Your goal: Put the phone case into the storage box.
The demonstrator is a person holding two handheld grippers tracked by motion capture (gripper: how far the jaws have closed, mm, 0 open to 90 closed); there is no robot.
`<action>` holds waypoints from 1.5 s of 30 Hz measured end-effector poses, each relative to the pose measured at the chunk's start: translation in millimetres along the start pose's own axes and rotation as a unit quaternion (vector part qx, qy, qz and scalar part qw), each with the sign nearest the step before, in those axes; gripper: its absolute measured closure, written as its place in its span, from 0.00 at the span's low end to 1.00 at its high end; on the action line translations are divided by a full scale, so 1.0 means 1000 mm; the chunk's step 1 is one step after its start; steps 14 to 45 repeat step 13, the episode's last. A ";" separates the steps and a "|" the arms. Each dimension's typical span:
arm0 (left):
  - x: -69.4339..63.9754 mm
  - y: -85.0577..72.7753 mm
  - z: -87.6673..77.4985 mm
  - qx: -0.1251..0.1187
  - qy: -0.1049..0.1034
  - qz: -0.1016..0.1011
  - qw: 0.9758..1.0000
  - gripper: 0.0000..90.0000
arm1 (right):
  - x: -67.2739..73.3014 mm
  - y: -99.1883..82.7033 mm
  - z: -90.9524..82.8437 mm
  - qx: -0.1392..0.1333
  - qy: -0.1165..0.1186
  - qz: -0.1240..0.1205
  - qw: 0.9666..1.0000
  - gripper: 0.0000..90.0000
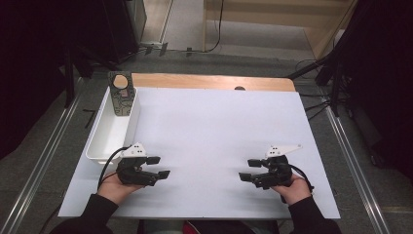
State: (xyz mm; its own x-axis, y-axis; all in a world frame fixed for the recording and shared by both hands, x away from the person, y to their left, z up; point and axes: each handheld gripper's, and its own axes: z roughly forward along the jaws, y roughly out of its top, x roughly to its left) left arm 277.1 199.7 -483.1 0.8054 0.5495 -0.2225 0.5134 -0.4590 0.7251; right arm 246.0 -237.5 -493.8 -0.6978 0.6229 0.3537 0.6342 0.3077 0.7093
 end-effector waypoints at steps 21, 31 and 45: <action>0.000 0.001 -0.002 -0.007 -0.005 0.000 1.000 0.34 | 0.000 0.000 0.000 0.001 0.001 0.001 1.000 0.30; 0.000 0.001 -0.002 -0.007 -0.005 0.000 1.000 0.34 | 0.000 0.000 0.000 0.001 0.001 0.001 1.000 0.30; 0.000 0.001 -0.002 -0.007 -0.005 0.000 1.000 0.34 | 0.000 0.000 0.000 0.001 0.001 0.001 1.000 0.30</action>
